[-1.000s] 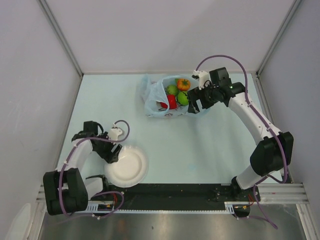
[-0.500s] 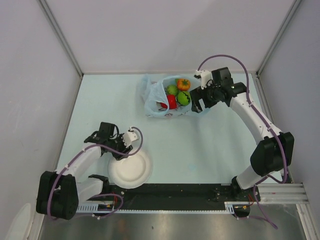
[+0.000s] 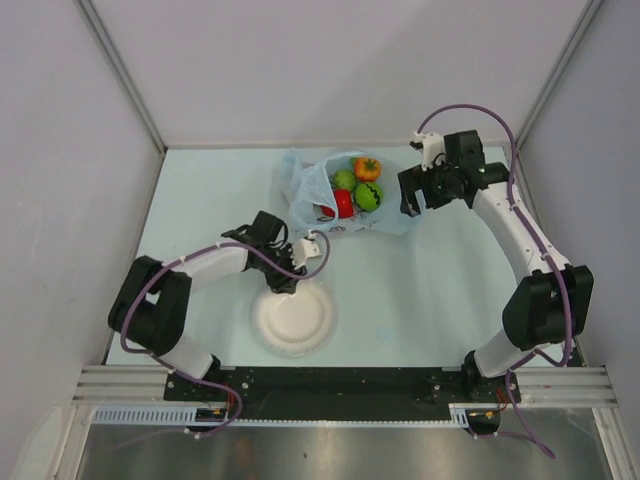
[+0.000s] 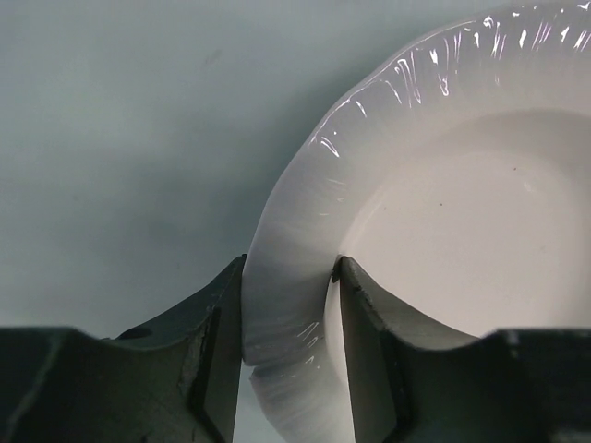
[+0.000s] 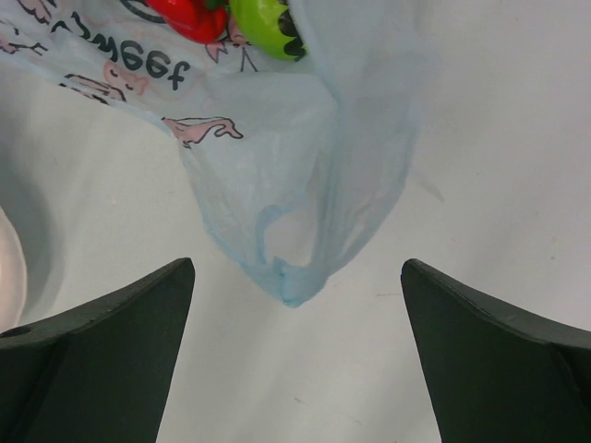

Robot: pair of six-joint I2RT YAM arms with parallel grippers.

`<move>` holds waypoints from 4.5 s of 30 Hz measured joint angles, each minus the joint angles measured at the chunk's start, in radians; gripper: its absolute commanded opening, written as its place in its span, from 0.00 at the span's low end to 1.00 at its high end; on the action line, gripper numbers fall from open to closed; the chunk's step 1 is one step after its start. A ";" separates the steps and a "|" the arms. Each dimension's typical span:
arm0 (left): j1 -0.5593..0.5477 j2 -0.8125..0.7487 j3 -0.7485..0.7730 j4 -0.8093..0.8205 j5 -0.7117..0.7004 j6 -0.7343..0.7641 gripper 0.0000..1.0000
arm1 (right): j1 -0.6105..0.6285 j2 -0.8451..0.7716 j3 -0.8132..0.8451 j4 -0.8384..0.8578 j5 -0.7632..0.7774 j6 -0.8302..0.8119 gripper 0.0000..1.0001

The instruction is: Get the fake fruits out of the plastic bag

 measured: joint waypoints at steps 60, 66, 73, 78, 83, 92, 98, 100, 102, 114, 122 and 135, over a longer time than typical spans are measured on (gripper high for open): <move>-0.149 -0.182 0.448 0.136 -0.008 -0.472 0.69 | 0.013 -0.065 0.190 0.042 -0.032 -0.010 0.75; -0.183 -0.150 0.327 0.150 -0.028 -0.472 0.76 | 0.146 -0.105 0.084 0.016 -0.087 -0.019 0.74; -0.231 -0.105 0.307 0.221 -0.163 -0.472 0.78 | 0.152 -0.104 0.049 0.010 -0.097 -0.008 0.78; -0.239 -0.057 0.331 0.237 -0.289 -0.521 0.76 | 0.167 -0.103 0.037 0.011 -0.098 -0.009 0.80; -0.239 -0.023 0.353 0.241 -0.426 -0.588 0.76 | 0.172 -0.092 0.032 0.012 -0.098 -0.008 0.81; -0.241 0.117 0.397 0.298 -0.472 -0.592 0.67 | 0.190 -0.035 0.032 0.028 -0.090 -0.008 0.82; -0.241 0.153 0.420 0.291 -0.402 -0.577 0.00 | 0.193 -0.027 0.022 0.034 -0.067 -0.008 0.82; -0.241 0.155 0.445 0.283 -0.382 -0.567 0.00 | 0.193 -0.027 0.015 0.033 -0.057 -0.008 0.82; -0.241 0.156 0.467 0.273 -0.354 -0.556 0.00 | 0.193 -0.024 0.012 0.033 -0.049 -0.008 0.81; -0.126 -0.086 0.380 0.174 -0.314 -0.540 0.00 | 0.291 0.108 0.035 0.062 -0.006 -0.008 0.79; -0.085 -0.166 0.281 0.168 -0.314 -0.533 0.00 | 0.320 0.359 0.213 0.098 0.078 0.058 0.79; -0.005 -0.172 0.249 0.192 -0.315 -0.569 0.00 | 0.326 0.518 0.338 0.146 0.270 -0.014 0.80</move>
